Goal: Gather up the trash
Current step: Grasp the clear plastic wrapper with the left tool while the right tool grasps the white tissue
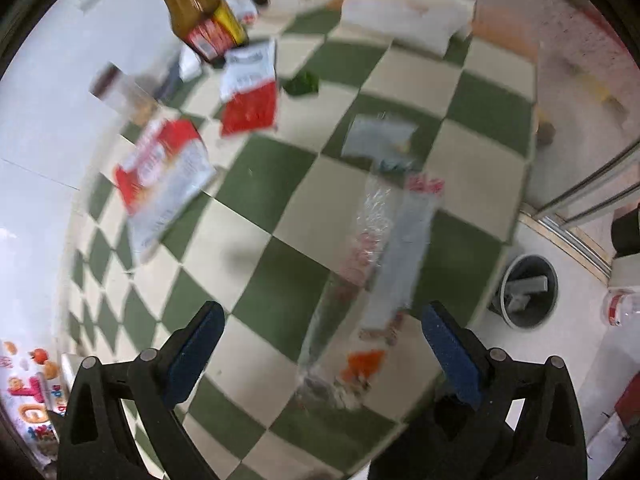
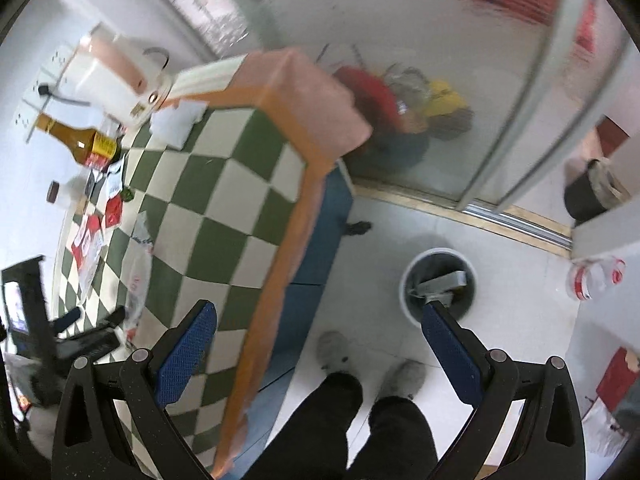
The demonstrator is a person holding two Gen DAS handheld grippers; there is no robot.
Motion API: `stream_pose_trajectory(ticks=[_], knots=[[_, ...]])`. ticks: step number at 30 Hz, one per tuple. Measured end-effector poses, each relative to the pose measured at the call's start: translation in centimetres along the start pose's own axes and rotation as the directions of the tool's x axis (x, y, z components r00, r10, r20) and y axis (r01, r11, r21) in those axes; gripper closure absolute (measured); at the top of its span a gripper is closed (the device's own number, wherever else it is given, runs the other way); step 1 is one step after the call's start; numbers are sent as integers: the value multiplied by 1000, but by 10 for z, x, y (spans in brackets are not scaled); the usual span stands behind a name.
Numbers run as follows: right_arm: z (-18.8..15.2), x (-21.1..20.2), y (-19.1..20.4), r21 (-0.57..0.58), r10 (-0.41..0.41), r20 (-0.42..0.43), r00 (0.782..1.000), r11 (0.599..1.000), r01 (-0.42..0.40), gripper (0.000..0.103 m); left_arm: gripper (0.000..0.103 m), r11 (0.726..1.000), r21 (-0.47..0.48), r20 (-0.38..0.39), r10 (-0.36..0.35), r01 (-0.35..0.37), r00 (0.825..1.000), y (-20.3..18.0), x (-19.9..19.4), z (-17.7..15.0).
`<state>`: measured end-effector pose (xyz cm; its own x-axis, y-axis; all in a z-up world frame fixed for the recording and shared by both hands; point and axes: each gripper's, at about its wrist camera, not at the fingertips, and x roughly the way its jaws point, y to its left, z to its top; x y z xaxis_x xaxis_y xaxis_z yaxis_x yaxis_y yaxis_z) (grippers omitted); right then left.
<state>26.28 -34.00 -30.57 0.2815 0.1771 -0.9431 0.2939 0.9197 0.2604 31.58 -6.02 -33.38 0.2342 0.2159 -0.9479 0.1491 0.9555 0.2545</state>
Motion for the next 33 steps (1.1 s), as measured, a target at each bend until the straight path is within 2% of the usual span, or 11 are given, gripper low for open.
stream_pose_trajectory(ticks=[2, 4, 6, 9, 18, 25, 27, 28, 31, 32, 33], knots=[[14, 17, 23, -24, -5, -20, 1000, 1000, 4, 0, 7, 998, -11, -32, -59, 59, 998, 6, 16, 4], [25, 28, 40, -40, -6, -31, 999, 999, 5, 0, 37, 994, -21, -56, -111, 110, 992, 9, 27, 7], [39, 39, 58, -53, -6, -39, 999, 999, 4, 0, 77, 982, -48, -54, -187, 185, 981, 17, 32, 9], [59, 47, 77, -59, 9, -19, 1000, 998, -10, 0, 103, 974, -73, -53, -218, 214, 975, 27, 33, 14], [156, 91, 152, -123, 18, 4, 1000, 992, -18, 0, 103, 960, -196, 89, -184, 198, 979, 80, 13, 61], [205, 165, 205, -219, -66, -36, 997, 974, 56, 5, 97, 951, -182, 9, -253, 250, 967, 88, 55, 82], [208, 178, 213, -241, -84, -41, 996, 968, 72, 25, 93, 941, -196, 21, -278, 276, 960, 93, 63, 79], [207, 180, 219, -272, -113, -9, 994, 956, 107, 25, 92, 939, -197, 20, -284, 282, 959, 94, 65, 79], [203, 178, 233, -355, -147, 65, 987, 921, 161, 65, 76, 924, -182, 25, -337, 336, 941, 94, 67, 80], [201, 177, 232, -357, -131, 62, 989, 923, 144, 92, 60, 917, -171, 26, -362, 361, 932, 92, 68, 82], [200, 175, 231, -352, -122, 51, 991, 926, 132, 96, 43, 906, -153, 24, -396, 394, 918, 88, 69, 82]])
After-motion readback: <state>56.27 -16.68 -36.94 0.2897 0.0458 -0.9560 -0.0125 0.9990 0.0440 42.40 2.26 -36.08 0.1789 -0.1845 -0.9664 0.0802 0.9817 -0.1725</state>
